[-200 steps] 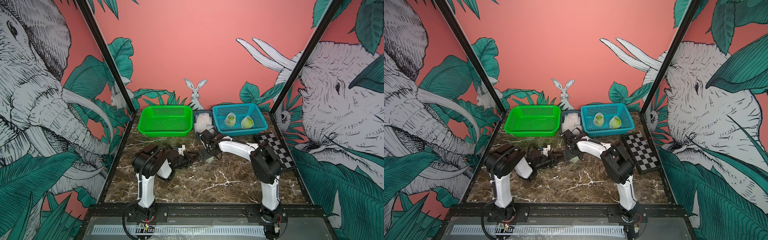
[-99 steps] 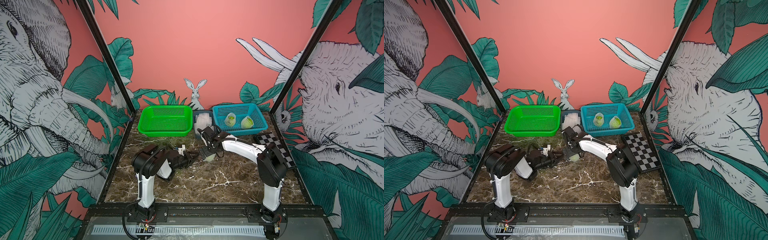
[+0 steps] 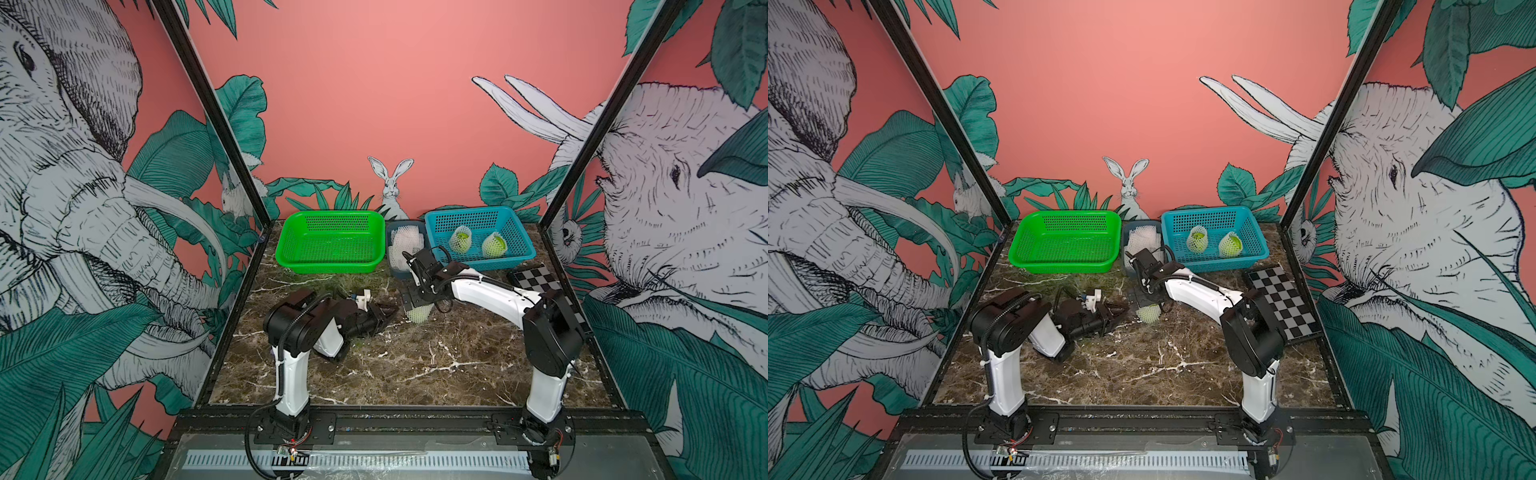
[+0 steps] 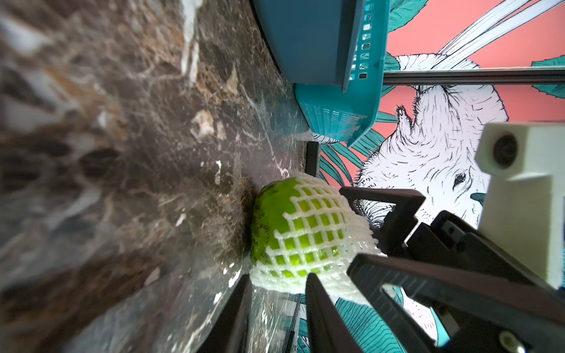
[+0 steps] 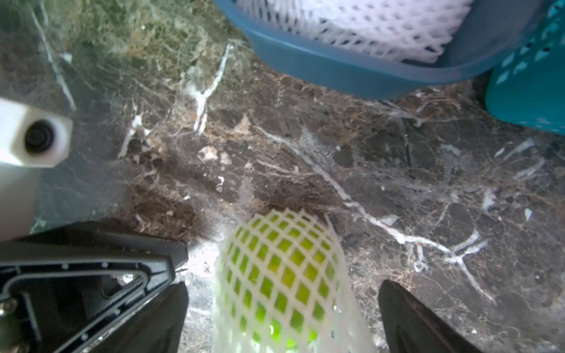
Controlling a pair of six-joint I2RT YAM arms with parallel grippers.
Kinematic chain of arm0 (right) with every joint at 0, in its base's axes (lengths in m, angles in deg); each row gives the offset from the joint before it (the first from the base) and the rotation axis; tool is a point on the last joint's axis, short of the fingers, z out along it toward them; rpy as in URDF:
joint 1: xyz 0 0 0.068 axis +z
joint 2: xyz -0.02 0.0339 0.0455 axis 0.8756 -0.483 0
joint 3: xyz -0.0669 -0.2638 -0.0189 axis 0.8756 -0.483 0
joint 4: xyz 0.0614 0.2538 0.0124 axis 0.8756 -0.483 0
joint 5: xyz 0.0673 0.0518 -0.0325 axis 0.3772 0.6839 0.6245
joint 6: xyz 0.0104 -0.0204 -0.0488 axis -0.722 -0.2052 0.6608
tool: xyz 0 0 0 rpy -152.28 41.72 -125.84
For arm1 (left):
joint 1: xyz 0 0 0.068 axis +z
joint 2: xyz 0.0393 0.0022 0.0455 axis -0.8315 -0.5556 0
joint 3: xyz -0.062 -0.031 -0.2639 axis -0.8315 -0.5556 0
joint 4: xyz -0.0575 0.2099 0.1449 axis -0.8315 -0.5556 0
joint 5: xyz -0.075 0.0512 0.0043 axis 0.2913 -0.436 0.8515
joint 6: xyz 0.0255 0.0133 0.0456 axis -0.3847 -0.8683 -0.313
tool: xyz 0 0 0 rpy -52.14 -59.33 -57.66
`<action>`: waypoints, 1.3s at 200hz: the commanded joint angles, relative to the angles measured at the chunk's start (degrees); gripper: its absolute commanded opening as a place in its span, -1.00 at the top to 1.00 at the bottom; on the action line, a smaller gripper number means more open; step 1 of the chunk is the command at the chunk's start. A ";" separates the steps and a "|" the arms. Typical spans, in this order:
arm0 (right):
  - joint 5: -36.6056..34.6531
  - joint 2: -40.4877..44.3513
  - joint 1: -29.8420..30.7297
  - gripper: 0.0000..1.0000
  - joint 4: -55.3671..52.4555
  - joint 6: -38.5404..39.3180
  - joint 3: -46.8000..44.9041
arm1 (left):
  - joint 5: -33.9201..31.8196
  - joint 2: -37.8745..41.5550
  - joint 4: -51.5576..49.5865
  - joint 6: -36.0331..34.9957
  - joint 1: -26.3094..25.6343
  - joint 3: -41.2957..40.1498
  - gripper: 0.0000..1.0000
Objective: Sleeve custard apples in foam nets
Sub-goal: Put on the foam net on the custard apple.
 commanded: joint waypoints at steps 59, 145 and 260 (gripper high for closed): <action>0.32 -2.40 -0.16 -0.91 0.76 -3.28 -1.78 | 0.72 -0.07 1.99 0.09 -0.01 -0.39 0.36; -0.96 -8.46 -0.18 -0.78 0.29 -1.01 0.39 | 0.63 -0.17 2.03 0.08 -0.01 -0.65 0.37; 1.14 -3.52 -0.14 -0.84 12.88 0.80 -12.08 | 0.71 -0.54 1.99 0.39 -0.01 -0.14 0.38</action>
